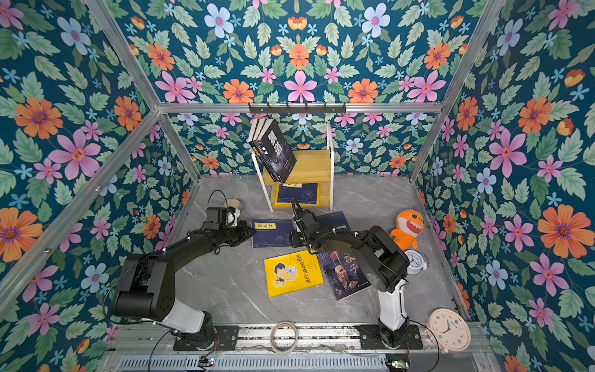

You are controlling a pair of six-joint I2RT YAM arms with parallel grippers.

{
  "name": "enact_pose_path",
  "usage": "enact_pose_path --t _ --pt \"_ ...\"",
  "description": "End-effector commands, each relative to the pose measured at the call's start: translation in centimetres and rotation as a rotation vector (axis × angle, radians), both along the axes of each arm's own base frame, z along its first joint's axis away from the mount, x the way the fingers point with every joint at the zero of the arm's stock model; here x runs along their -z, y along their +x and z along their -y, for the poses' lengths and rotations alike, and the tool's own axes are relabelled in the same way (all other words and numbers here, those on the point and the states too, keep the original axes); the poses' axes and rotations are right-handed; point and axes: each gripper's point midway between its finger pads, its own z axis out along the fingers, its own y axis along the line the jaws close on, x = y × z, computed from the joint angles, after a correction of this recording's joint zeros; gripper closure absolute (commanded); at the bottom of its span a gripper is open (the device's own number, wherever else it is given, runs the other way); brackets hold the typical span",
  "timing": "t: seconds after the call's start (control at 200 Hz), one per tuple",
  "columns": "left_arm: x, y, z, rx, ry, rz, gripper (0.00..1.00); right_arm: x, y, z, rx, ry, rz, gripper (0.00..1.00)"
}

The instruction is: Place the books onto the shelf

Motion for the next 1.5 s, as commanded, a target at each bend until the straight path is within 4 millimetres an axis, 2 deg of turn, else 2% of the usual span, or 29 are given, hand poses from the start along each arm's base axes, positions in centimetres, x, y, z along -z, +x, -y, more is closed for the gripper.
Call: enact_pose_path --t 0.0,0.145,0.255,0.405,0.555,0.805,0.99,1.035,1.08,1.145,1.215,1.345,1.49 --pt "-0.5 -0.4 0.5 0.021 -0.015 0.009 1.0 -1.2 -0.2 0.6 -0.026 -0.038 0.115 0.54" --pt "-1.0 -1.0 1.3 0.046 -0.033 0.012 1.0 -3.6 -2.3 -1.0 -0.187 -0.116 0.334 0.52" --pt "-1.0 -1.9 2.2 0.075 -0.049 0.002 1.0 -4.3 -3.6 -2.7 -0.313 -0.196 0.495 0.5" --pt "-1.2 -2.0 2.8 0.084 -0.066 -0.008 1.0 -4.2 -5.1 -5.0 -0.467 -0.344 0.673 0.46" --pt "-1.7 -1.9 2.9 0.084 -0.079 -0.004 1.0 -3.6 -5.1 -6.4 -0.516 -0.389 0.731 0.43" --pt "-1.9 -2.0 3.2 0.089 -0.091 -0.008 1.0 -2.5 -3.5 -6.9 -0.498 -0.476 0.809 0.43" --pt "-1.6 -2.0 3.0 0.084 -0.08 -0.008 1.0 -2.4 -3.0 -6.9 -0.492 -0.506 0.878 0.53" --pt "-1.8 -1.9 3.0 0.084 -0.08 -0.005 1.0 -2.1 -3.0 -6.8 -0.505 -0.526 0.87 0.58" --pt "-2.0 -1.9 3.0 0.085 -0.076 0.002 1.0 -2.1 -2.9 -6.6 -0.493 -0.536 0.87 0.67" --pt "-2.0 -1.9 2.8 0.082 -0.063 0.01 0.87 -2.4 -2.9 -6.4 -0.484 -0.532 0.896 0.84" --pt "-2.6 -1.7 2.1 0.062 -0.03 0.04 0.73 -2.5 -2.9 -6.3 -0.486 -0.542 0.908 0.95" --pt "-4.8 -1.4 0.9 0.069 0.059 0.141 0.51 -3.1 -3.2 -5.7 -0.486 -0.543 0.906 1.0" --pt "-7.2 -1.1 -1.1 0.03 0.139 0.248 0.38 -3.7 -3.0 -5.6 -0.494 -0.568 0.923 1.0"
